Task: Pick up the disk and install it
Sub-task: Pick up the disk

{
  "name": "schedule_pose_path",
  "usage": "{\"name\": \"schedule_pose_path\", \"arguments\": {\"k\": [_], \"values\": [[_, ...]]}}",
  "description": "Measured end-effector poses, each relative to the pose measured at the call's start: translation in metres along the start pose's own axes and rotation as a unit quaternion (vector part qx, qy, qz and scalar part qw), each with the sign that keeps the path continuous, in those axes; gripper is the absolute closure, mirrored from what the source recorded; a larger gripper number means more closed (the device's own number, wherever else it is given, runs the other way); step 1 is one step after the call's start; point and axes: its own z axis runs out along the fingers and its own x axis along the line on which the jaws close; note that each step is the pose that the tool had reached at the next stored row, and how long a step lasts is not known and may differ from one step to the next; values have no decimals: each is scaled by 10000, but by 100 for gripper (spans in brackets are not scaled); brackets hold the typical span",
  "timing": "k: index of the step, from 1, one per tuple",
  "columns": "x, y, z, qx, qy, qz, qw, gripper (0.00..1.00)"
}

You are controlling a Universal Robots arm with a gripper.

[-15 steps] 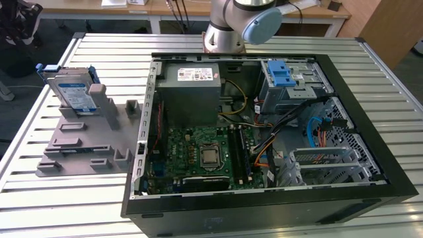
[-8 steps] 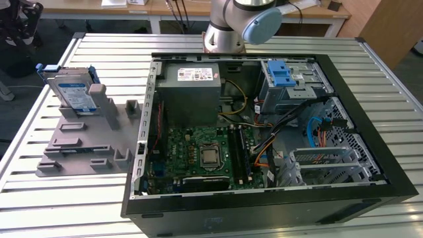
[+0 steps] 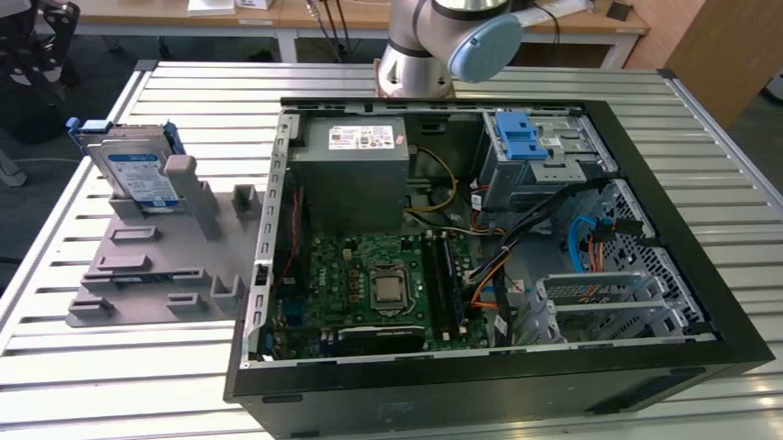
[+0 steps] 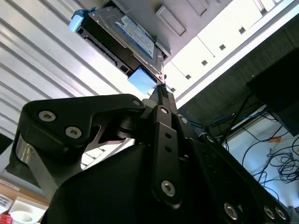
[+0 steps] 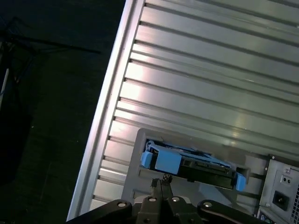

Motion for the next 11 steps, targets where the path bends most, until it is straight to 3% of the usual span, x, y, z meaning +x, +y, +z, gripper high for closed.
{"name": "schedule_pose_path", "arguments": {"k": [2, 4, 7, 11], "values": [[0, 0, 0, -1, 1, -16, 10000, 89], [1, 0, 1, -3, 9, -173, 9999, 89], [0, -1, 3, 0, 22, -429, 9991, 89], [1, -2, 2, 13, 35, -603, 9982, 89]]}}
